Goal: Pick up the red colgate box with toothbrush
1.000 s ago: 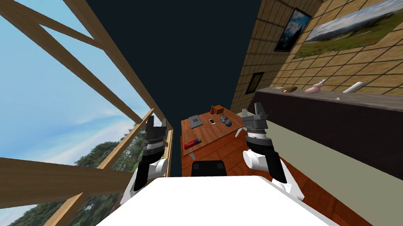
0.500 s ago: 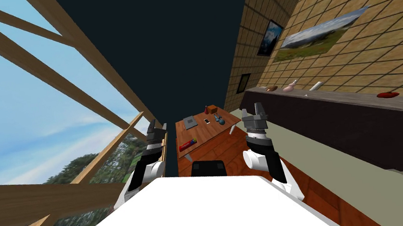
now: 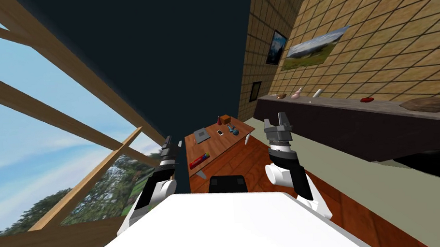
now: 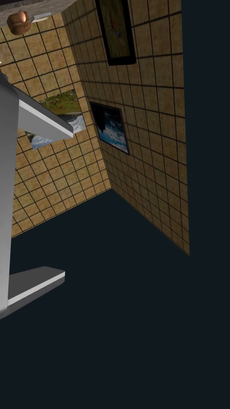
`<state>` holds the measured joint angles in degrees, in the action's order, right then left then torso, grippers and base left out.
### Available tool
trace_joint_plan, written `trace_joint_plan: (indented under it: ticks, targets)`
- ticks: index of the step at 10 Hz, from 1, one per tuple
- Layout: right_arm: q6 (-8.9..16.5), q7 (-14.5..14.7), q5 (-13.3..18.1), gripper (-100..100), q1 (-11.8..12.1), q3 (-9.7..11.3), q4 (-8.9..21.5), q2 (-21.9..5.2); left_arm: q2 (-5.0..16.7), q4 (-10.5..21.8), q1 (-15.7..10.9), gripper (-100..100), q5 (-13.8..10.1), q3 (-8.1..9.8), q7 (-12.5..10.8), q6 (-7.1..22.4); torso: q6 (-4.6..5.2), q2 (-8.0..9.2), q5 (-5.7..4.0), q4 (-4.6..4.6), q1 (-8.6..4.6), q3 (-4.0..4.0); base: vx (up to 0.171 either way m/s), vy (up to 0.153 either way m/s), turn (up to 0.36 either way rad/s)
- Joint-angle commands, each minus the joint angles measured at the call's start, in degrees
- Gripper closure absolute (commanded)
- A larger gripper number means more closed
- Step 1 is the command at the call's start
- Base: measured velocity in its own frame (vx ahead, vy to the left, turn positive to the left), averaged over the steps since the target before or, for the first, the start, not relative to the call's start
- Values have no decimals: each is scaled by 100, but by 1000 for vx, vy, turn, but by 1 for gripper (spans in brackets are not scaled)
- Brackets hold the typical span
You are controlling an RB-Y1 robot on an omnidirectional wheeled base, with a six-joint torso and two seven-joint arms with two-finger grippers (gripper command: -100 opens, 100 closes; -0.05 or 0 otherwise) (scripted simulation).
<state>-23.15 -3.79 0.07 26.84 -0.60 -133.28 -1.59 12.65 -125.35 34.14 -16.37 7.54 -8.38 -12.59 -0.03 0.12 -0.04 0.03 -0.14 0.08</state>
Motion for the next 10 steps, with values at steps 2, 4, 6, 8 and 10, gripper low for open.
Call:
trace_joint_plan:
  ticks: [2, 4, 6, 8, 10]
  targets:
    - [0, 0, 0, 0, -1, 0, 0, 0, 74, 168, 53, -100, -255, 88, -68, 329, 3, -2, 0, -1, 0, -2, -5, -48, -174]
    - [0, 0, 0, 0, 0, 0, 0, 0, 145, 320, 109, -100, -478, 168, -132, 584, 2, -2, 1, -1, 2, -1, -6, -43, -179]
    - [0, 0, 0, 0, -1, 1, 0, 0, 218, 486, 160, -100, -696, 248, -194, 842, 5, -4, 0, -1, 0, -2, -4, -47, -213]
    - [0, 0, 0, 0, 0, 0, 0, 0, 291, 669, 202, -100, -908, 329, -253, 1103, 2, -3, 1, -1, 1, -2, 1, -46, -163]
    - [0, 0, 0, 0, -1, 0, 0, 0, 364, 867, 235, -100, -1112, 409, -308, 1363, 3, -1, 1, 0, 3, -1, -7, -40, -200]
